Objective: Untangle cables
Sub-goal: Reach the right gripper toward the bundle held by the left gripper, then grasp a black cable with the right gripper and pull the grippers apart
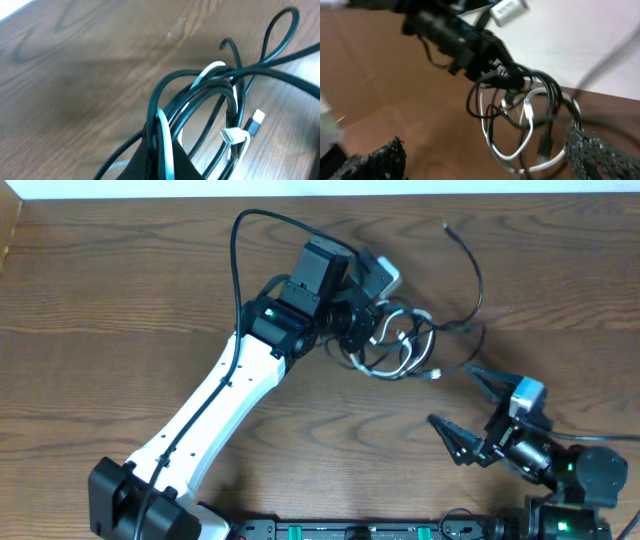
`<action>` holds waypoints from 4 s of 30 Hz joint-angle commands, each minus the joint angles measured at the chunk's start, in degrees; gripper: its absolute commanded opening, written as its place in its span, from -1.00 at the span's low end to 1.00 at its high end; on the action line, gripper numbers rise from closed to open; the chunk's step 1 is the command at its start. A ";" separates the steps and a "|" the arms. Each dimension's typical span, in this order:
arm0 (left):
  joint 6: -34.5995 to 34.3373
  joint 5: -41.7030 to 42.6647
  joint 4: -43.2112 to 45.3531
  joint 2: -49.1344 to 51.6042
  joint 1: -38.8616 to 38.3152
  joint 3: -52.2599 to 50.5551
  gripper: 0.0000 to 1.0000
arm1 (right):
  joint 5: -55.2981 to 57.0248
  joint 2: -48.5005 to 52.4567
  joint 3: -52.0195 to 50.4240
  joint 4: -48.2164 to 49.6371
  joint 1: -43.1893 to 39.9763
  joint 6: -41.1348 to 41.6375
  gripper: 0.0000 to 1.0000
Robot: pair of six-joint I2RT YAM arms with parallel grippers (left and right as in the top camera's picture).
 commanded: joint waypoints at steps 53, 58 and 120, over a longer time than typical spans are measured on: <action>0.81 30.05 12.81 -4.72 -1.73 0.26 -0.85 | -8.37 37.53 7.02 7.43 4.02 -13.66 0.98; -1.22 29.81 13.03 -4.72 -0.42 0.28 -0.85 | -2.75 37.55 7.02 2.12 4.04 -15.96 0.98; -18.82 -0.31 8.98 -4.72 11.91 0.26 -0.85 | 13.00 37.53 7.02 -2.80 0.81 -13.20 -0.98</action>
